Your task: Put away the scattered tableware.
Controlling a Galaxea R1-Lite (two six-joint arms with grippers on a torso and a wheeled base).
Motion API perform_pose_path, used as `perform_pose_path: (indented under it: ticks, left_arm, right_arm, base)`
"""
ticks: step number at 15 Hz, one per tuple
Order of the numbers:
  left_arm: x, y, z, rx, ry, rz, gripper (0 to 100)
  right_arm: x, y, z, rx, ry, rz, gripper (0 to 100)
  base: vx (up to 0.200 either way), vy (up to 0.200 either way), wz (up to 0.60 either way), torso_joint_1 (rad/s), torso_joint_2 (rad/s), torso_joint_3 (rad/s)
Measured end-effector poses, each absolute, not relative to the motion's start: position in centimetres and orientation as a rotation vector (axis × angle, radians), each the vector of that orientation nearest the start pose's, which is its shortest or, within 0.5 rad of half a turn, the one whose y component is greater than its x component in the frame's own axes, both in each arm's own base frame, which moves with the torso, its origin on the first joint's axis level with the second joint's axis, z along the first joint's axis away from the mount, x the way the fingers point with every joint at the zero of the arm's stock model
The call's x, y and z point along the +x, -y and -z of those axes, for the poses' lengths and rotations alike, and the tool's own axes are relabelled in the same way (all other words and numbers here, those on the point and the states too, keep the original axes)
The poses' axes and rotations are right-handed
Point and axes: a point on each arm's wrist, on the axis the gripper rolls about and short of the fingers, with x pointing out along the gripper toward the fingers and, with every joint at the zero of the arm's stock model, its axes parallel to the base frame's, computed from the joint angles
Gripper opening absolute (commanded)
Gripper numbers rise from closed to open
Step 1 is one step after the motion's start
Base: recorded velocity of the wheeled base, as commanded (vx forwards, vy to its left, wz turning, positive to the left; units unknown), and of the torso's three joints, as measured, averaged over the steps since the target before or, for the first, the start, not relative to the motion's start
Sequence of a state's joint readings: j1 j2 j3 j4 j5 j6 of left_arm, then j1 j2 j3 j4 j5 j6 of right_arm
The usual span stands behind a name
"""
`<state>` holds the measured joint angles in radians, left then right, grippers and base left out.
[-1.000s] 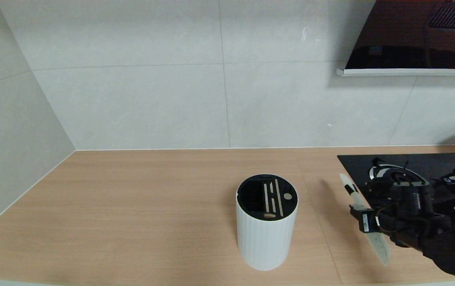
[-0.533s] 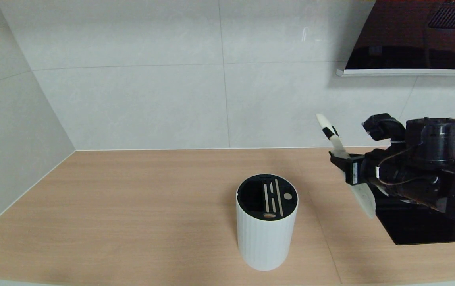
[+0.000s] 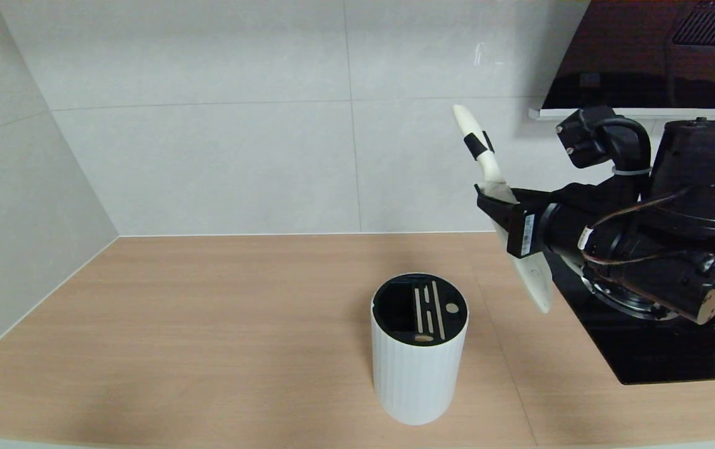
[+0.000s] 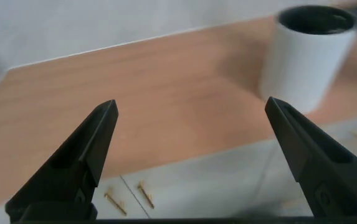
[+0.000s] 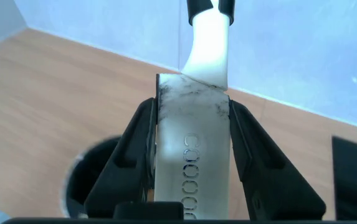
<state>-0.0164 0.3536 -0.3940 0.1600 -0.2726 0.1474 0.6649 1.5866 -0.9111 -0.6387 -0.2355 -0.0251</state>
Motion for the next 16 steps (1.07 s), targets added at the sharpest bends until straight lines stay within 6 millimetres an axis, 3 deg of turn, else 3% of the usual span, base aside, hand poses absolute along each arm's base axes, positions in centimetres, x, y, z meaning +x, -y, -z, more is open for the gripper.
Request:
perform_pose_path:
  ticks: [3, 5, 8, 10, 13, 16]
  left_arm:
    - [3.4, 1.0, -22.1, 0.071, -0.175, 0.428, 100]
    - [7.7, 1.8, -24.3, -0.022, -0.201, 0.522, 100]
    - [14.3, 5.7, -26.4, -0.257, -0.153, 0.702, 100]
    - [17.0, 8.8, -25.9, -0.424, -0.166, 0.798, 100]
    - [20.1, 12.7, -23.2, -0.576, -0.201, 0.883, 100]
    - [22.2, 16.1, -20.6, -0.662, -0.173, 0.862, 100]
  right_arm:
    - [21.6, -19.1, -24.4, -0.038, -0.03, -0.469, 0]
    - [20.5, -20.2, -24.4, -0.024, -0.034, -0.485, 0]
    - [19.1, -21.7, -24.0, -0.004, -0.053, -0.535, 0]
    - [18.4, -22.6, -23.6, 0.028, -0.077, -0.571, 0]
    - [17.4, -24.0, -23.0, 0.026, -0.1, -0.624, 0]
    - [16.9, -25.1, -22.0, 0.016, -0.126, -0.651, 0]
  base:
    - [0.0, 0.0, 0.0, 0.0, 0.0, 0.0]
    - [0.0, 0.0, 0.0, 0.0, 0.0, 0.0]
    - [0.0, 0.0, 0.0, 0.0, 0.0, 0.0]
    - [0.0, 0.0, 0.0, 0.0, 0.0, 0.0]
    - [0.0, 0.0, 0.0, 0.0, 0.0, 0.0]
    - [0.0, 0.0, 0.0, 0.0, 0.0, 0.0]
